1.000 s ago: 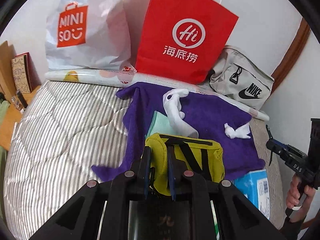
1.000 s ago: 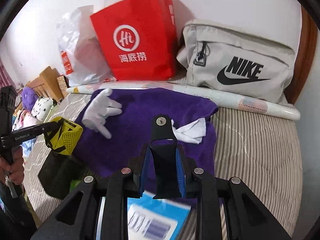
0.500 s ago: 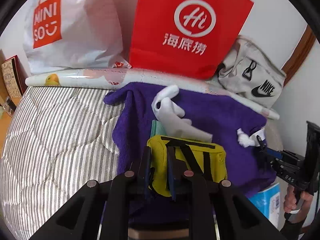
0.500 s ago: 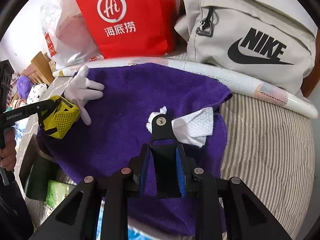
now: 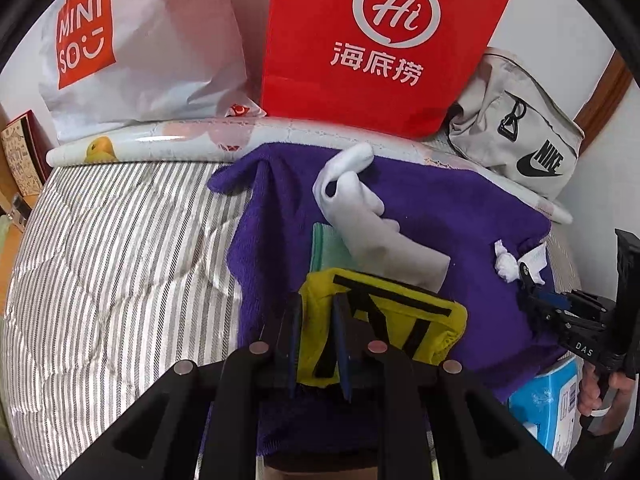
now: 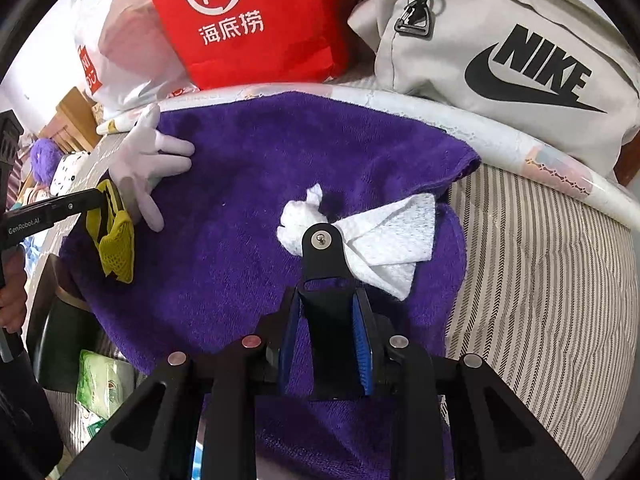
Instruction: Organize soft objects
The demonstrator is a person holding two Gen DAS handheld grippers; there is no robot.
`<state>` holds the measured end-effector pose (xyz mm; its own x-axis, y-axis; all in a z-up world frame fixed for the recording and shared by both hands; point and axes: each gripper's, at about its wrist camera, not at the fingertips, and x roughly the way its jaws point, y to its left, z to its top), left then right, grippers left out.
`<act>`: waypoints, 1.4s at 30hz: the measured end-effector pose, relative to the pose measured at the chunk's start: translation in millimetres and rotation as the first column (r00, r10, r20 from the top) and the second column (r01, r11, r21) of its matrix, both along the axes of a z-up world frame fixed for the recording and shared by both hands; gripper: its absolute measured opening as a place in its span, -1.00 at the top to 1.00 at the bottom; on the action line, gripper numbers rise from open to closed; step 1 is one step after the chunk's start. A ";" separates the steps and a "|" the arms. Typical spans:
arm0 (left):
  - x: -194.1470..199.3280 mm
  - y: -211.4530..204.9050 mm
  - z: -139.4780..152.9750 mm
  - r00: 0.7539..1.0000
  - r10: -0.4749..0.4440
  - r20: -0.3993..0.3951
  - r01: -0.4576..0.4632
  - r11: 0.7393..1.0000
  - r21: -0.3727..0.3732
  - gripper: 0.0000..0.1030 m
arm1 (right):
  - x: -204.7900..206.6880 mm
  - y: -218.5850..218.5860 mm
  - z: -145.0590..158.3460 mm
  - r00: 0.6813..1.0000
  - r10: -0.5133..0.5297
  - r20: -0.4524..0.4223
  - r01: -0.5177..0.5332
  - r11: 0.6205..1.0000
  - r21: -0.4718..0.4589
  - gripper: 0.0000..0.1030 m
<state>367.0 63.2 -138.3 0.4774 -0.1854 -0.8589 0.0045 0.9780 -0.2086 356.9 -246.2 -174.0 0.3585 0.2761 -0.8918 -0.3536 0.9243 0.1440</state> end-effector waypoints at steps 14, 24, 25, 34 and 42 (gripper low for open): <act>-51.4 5.7 43.7 0.995 0.038 0.088 -0.040 0.999 0.020 0.04 | -50.5 -2.7 50.1 0.995 -0.039 0.096 0.037 0.999 0.028 -0.21; -117.7 11.7 67.9 0.987 0.050 0.151 -0.052 0.999 0.008 0.04 | -131.9 29.0 77.4 0.981 0.067 0.181 -0.077 0.996 0.047 -0.21; -126.4 12.3 68.2 0.987 0.052 0.153 -0.056 0.998 0.021 0.04 | -139.9 33.9 77.0 0.980 0.081 0.182 -0.089 0.995 0.037 -0.21; -183.2 20.3 58.8 0.986 0.058 0.154 -0.055 0.998 -0.024 0.04 | -216.4 85.5 52.8 0.949 0.230 0.218 -0.200 0.968 -0.149 -0.33; -218.2 21.4 40.0 0.988 0.038 0.149 -0.032 0.998 -0.048 0.04 | -232.9 115.5 18.5 0.923 0.268 0.277 -0.139 0.901 -0.411 -0.43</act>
